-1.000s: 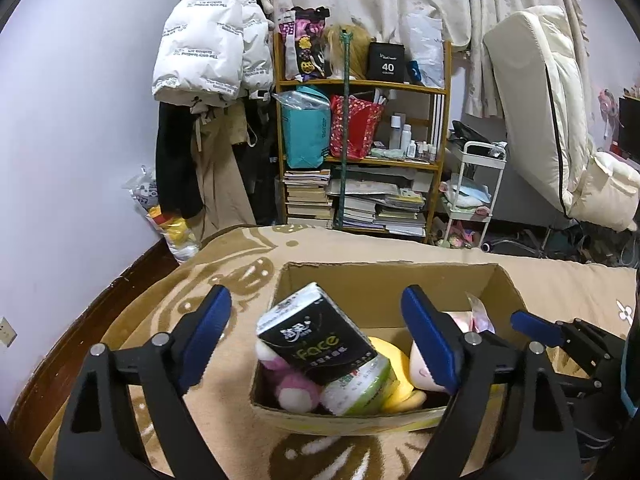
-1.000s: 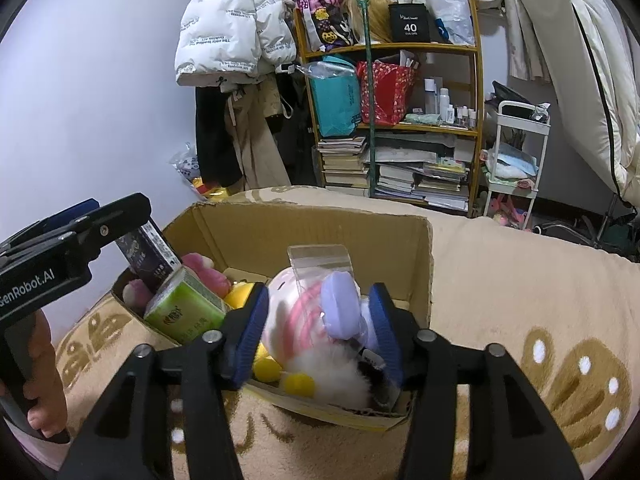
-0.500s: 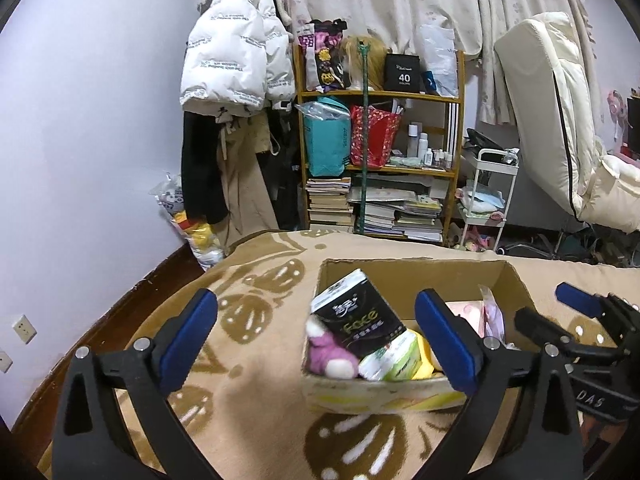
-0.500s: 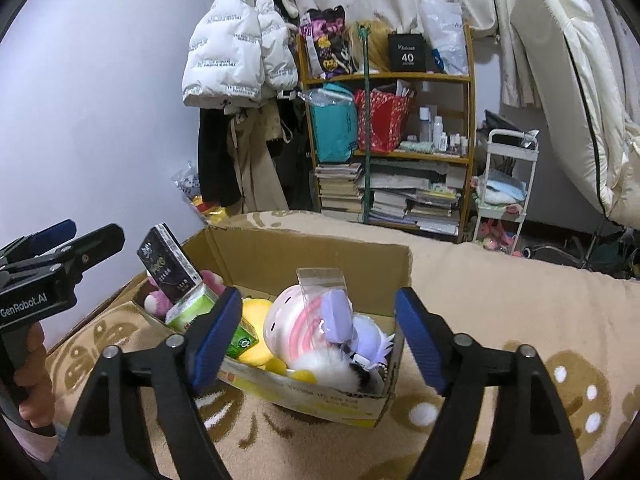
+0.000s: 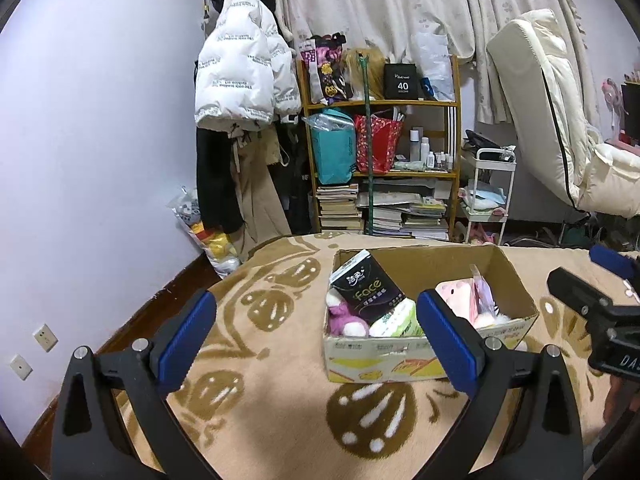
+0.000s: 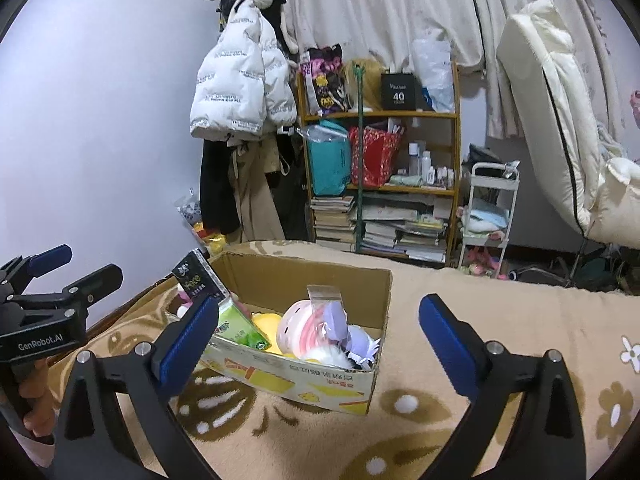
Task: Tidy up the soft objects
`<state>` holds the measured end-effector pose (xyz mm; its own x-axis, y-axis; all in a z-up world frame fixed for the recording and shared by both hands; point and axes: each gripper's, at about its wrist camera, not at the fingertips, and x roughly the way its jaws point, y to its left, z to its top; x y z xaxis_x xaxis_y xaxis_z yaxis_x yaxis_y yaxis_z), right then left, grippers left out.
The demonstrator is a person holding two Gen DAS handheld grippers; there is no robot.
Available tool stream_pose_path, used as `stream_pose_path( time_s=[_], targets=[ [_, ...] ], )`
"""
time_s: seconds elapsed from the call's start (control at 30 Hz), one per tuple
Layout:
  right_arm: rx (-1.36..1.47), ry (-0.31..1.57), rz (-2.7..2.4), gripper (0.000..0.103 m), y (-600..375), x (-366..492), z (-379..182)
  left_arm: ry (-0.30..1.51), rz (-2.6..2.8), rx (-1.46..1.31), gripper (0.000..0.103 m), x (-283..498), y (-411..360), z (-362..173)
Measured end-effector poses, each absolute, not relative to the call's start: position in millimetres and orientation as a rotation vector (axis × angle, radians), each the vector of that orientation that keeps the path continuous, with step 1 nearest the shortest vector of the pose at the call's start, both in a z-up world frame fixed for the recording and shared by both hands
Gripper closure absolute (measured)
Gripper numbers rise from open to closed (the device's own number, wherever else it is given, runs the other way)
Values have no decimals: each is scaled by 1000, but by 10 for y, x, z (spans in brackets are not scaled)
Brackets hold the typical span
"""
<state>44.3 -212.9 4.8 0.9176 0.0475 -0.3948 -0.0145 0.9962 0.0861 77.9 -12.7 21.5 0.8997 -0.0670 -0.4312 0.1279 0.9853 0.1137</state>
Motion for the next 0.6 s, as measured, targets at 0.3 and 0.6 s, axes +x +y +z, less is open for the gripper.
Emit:
stream_pose_path(
  time_s=[0.3,0.6],
  targets=[
    [73,371,4,0,-2102,167,206,432,-70,133,3,560,-13,306],
    [75,379,-19,0,-2082,-10,227,423,-63,128,3,425,55,338]
  ],
)
